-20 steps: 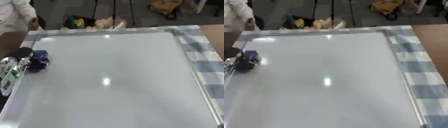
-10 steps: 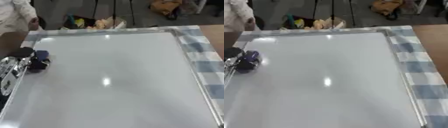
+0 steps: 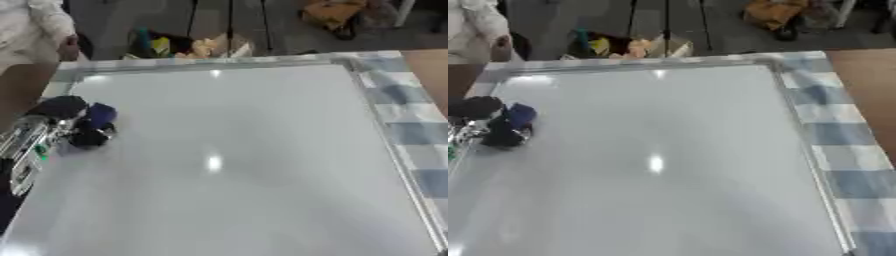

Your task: Wipe the whiteboard clean with a brush.

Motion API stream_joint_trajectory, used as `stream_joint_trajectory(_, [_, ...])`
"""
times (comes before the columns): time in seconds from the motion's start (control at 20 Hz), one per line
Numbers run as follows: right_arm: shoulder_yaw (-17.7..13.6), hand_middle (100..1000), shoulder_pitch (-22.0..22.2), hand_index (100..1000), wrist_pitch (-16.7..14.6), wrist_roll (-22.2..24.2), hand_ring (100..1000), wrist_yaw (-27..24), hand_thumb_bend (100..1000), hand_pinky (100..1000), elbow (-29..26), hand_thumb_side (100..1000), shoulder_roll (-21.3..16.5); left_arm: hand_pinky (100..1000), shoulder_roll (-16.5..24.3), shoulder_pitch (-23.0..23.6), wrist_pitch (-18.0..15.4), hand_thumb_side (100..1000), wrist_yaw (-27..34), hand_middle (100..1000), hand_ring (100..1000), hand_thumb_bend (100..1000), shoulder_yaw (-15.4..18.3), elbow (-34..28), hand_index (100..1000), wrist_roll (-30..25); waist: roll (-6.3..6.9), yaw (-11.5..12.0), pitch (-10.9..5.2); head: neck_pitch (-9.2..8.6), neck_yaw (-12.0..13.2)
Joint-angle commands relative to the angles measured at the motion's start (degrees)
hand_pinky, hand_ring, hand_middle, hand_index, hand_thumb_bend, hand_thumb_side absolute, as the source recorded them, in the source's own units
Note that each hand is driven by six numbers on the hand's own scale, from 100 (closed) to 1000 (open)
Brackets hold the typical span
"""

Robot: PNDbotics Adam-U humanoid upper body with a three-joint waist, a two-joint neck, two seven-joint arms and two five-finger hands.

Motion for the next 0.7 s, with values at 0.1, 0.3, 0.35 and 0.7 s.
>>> stream_joint_trajectory(0.1, [-0.61,757,-0.77,845,0.03,-0.32,844,-0.04,100,828,-0.86,1000,-1.34,431,1.77,-0.24,-0.57,736,0.35,541,593,142,-0.83,-1.62,346,-0.98,-0.09,0.16,-1.63,0.11,0.05])
stream_joint_trajectory(0.3, [-0.59,758,-0.80,845,0.06,-0.32,844,0.00,100,829,-0.86,1000,-1.33,430,1.87,0.17,-0.91,739,1.27,539,591,141,-1.29,-2.37,346,-1.63,-0.19,0.32,-1.73,0.25,0.07])
stream_joint_trajectory(0.35, [-0.59,758,-0.81,845,0.06,-0.33,844,0.01,100,829,-0.86,1000,-1.33,429,1.88,0.18,-0.95,741,1.51,539,591,142,-1.34,-2.56,346,-1.76,-0.20,0.34,-1.76,0.25,0.09])
stream_joint_trajectory(0.7, [-0.54,758,-0.69,845,0.15,-0.29,844,0.00,100,829,-0.86,1000,-1.29,419,1.56,-0.20,-0.87,753,2.92,531,583,132,-1.75,-3.92,344,-2.49,-0.43,0.80,-2.03,0.61,0.06])
